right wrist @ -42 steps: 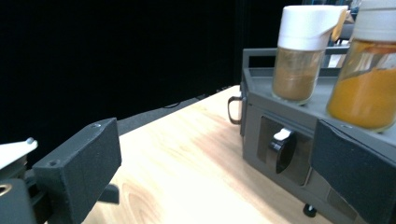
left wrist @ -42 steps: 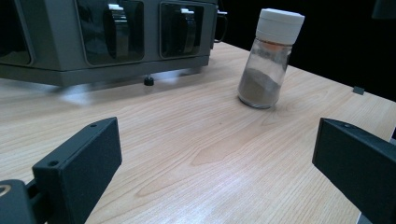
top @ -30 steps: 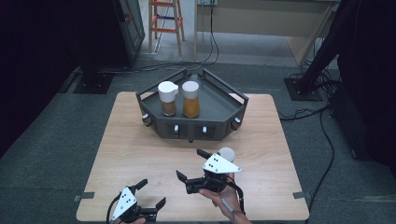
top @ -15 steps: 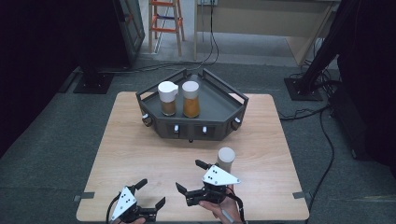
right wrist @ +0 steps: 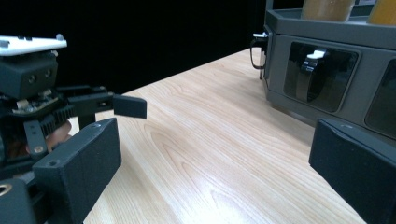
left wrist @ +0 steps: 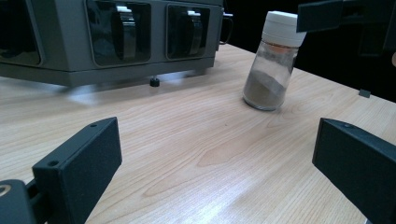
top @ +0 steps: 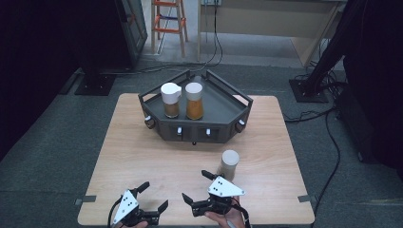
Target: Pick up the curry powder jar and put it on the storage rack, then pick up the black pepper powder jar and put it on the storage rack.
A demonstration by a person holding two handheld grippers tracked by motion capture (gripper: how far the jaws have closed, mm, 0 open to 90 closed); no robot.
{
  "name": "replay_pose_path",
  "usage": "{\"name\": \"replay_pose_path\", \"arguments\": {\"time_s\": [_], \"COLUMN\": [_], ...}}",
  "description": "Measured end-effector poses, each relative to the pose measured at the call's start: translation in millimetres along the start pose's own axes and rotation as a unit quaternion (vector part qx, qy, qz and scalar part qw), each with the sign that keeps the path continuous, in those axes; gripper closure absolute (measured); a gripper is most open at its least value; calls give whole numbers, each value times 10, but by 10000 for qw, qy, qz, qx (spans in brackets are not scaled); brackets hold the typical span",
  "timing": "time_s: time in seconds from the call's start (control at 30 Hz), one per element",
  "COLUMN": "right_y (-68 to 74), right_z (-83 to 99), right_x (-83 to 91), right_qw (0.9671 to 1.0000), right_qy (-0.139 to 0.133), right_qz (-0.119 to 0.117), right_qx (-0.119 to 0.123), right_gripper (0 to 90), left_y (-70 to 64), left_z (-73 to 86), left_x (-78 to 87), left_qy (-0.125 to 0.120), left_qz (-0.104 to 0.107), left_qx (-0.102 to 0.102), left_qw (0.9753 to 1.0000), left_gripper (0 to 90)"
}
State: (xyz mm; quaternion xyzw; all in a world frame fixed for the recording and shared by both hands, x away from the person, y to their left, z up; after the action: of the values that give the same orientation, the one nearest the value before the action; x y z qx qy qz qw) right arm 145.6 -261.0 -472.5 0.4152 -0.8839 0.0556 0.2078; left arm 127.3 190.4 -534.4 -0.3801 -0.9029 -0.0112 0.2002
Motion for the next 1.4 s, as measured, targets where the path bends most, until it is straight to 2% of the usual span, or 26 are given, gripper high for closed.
{"name": "replay_pose_path", "arguments": {"time_s": [0.6, 0.93, 1.13, 1.4], "right_y": [-12, -19, 5, -6], "right_z": [255, 295, 331, 395], "right_x": [-93, -121, -91, -15], "right_qw": [9997, 9994, 9994, 9993], "right_qy": [162, 250, 275, 288], "right_qz": [-166, -166, -164, -96], "right_qx": [-116, -154, -135, -228], "right_gripper": [21, 21, 21, 21], "left_y": [22, 19, 16, 16], "left_z": [0, -2, -3, -1], "left_x": [-3, 9, 7, 4], "left_qy": [-6, -36, -38, -26], "left_qz": [-11, -17, -13, -18], "left_qx": [54, 35, 24, 41], "left_qw": [10000, 10000, 10000, 10000], "left_gripper": [12, 12, 12, 12]}}
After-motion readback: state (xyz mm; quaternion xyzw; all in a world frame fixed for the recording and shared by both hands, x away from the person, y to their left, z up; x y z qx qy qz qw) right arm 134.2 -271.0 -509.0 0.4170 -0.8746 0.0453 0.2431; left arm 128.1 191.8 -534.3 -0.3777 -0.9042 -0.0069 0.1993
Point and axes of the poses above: each handheld gripper's, and its own axes: x roughly backward along the jaws, z roughly out of its underside, y roughly to its left, the point moved 3 cm from there along -x, roughly forward along the jaws, and after that the axes turned 11 degrees about y, right-handed, at the moved point
